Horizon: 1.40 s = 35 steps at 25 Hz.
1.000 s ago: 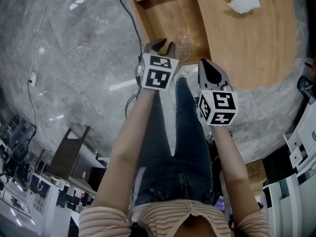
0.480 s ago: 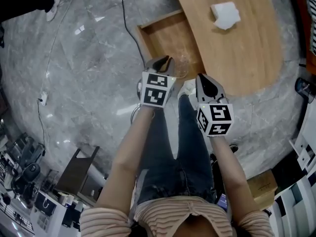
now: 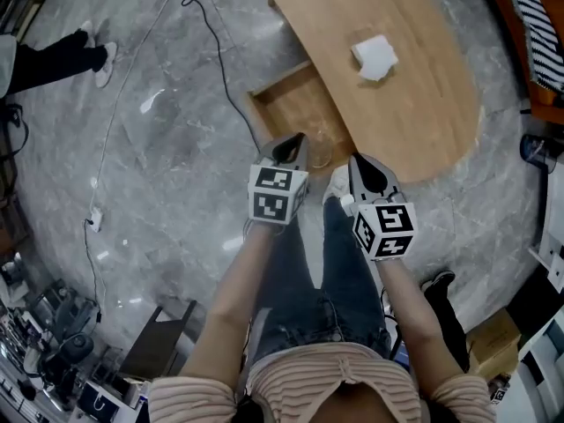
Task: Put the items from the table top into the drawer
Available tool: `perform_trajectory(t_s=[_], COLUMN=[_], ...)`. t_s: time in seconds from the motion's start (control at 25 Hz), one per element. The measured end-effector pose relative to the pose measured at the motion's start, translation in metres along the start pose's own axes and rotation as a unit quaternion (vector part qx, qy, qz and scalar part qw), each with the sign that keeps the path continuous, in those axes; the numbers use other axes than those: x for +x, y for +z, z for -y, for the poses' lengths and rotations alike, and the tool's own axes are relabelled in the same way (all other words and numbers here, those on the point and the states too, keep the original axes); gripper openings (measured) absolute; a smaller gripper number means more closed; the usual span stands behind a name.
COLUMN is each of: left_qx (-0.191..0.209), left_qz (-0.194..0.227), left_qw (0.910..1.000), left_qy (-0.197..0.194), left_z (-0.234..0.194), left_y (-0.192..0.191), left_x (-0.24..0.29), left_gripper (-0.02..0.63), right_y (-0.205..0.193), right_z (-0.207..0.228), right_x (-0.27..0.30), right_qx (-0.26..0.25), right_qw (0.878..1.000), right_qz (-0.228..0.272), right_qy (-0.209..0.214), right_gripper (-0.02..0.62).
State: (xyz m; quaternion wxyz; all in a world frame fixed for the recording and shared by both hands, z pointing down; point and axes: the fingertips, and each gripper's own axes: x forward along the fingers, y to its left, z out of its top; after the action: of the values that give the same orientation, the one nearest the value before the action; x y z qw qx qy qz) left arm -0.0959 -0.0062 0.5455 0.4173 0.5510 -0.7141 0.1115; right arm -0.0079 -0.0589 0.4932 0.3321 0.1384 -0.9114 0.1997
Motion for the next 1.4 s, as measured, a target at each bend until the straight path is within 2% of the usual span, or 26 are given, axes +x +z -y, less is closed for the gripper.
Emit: perform_trajectory(t_s=[0.28, 0.8, 1.08, 1.4], left_qx=[0.038, 0.072, 0.086, 0.103], left_qz=[0.025, 0.11, 0.155, 0.184], left_qw=[0.9985, 0.9882, 0.9783, 0.9663], left_qy=[-0.031, -0.08, -0.108, -0.147], left_z=[0.02, 0.043, 0.059, 0.074], left_y=[0.033, 0.102, 0.122, 0.141], left_x=[-0.027, -0.09, -0.128, -0.158], left_gripper=[0.014, 0.013, 0.012, 0.012], right_y=[0.033, 0.096, 0.119, 0.14], right_z=[-0.003, -0.019, -0.039, -0.055], right_x=[-0.028, -0.078, -0.11, -0.145], right_qx=[0.029, 0.029, 0.005, 0.012], right_qw=[0.998, 0.987, 0.976, 0.96], right_qz=[0.046, 0.15, 0.202, 0.267], right_qy=[-0.022, -0.054, -0.075, -0.088], right_gripper=[0.009, 0.009, 0.009, 0.009])
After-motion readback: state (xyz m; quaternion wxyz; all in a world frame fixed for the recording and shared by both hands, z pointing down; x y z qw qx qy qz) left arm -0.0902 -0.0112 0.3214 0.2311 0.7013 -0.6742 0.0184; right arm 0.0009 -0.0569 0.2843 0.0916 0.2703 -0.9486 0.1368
